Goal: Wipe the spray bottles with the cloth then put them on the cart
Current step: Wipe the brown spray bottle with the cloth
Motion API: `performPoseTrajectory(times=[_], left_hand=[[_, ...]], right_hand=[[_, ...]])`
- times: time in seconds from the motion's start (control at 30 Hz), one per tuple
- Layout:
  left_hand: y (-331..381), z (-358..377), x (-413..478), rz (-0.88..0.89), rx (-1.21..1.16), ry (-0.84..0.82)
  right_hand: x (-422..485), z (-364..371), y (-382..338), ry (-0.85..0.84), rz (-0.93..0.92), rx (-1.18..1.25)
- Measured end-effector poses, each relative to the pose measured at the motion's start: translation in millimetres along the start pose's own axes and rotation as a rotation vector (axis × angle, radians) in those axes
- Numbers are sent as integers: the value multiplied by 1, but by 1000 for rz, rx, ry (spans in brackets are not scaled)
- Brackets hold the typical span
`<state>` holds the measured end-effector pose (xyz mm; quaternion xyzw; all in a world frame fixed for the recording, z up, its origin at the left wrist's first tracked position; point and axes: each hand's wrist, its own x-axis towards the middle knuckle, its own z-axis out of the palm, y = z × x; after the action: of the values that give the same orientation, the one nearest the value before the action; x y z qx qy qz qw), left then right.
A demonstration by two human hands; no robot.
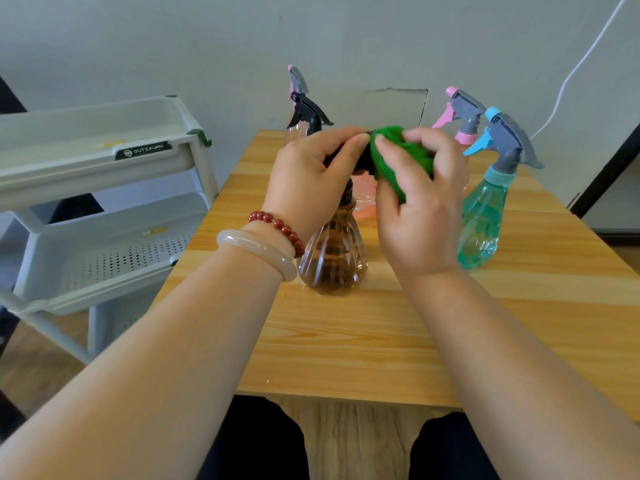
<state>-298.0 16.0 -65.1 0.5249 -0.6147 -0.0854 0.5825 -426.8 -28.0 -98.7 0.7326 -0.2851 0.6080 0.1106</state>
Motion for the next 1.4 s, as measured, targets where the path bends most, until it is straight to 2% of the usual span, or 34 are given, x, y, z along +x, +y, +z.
performPoseTrajectory(times=[0.17, 0.33, 0.53, 0.7, 0.9, 1.1, 1.3, 1.4], left_hand=[[0, -4, 1, -20, 45, -29], [1, -2, 0, -16, 19, -29], [1, -4, 1, 4, 78, -23], [1, -3, 1, 11, 78, -35], [2, -7, 1, -6, 65, -45], [2, -4, 0, -15, 23, -42], [3, -7, 0, -6, 53, -49], [2, -6, 0, -10, 48, -53]], right_hand=[[-23, -4, 11, -79, -45, -23], [0, -7, 2, 10, -62, -63], [-25, -2, 15, -115, -84, -62], [-4, -9, 9, 7, -85, -47], [-16, -3, 21, -105, -126, -91], [-3, -8, 11, -23, -126, -90], [-19, -6, 21, -136, -130, -108], [-19, -13, 21, -118, -130, -91]])
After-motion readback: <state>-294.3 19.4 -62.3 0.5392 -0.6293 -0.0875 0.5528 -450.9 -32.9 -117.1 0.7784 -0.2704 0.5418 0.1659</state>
